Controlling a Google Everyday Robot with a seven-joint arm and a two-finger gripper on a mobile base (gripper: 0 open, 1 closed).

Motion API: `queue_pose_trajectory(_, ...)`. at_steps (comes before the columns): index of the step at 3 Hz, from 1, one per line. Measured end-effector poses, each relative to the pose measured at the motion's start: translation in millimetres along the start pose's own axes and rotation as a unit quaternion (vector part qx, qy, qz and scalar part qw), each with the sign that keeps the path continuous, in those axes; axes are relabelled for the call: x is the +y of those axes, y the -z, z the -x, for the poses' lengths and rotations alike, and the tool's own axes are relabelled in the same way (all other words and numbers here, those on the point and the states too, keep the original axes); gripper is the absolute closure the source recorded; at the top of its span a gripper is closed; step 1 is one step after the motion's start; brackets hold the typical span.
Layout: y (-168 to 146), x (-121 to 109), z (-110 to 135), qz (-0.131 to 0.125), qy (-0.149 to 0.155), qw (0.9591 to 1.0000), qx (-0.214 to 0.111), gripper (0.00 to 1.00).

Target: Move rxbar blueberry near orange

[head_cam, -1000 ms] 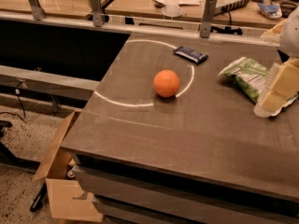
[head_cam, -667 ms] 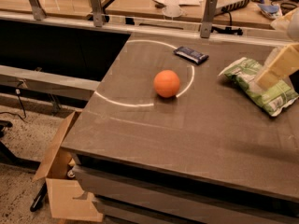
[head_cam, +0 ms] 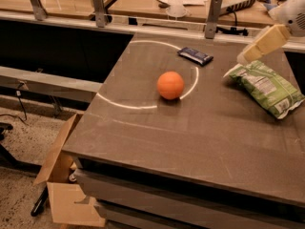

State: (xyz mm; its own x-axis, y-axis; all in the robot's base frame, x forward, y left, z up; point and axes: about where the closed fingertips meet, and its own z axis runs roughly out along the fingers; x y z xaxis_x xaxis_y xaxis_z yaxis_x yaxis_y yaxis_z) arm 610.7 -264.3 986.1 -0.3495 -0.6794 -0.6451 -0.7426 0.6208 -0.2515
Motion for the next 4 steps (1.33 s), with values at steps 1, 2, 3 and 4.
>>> queue_pose_trajectory(1,-60,-12,6,0.019,-0.008,0.9998,0.002,0.00)
queue_pose_trajectory(2,-60,-12,6,0.019,-0.008,0.9998,0.002,0.00)
queue_pose_trajectory(3,-72,-14,4,0.021,-0.034,0.9991,-0.017,0.00)
queue_pose_trajectory(4,-118,-30,12,0.028,-0.068,0.9953,-0.062,0.00)
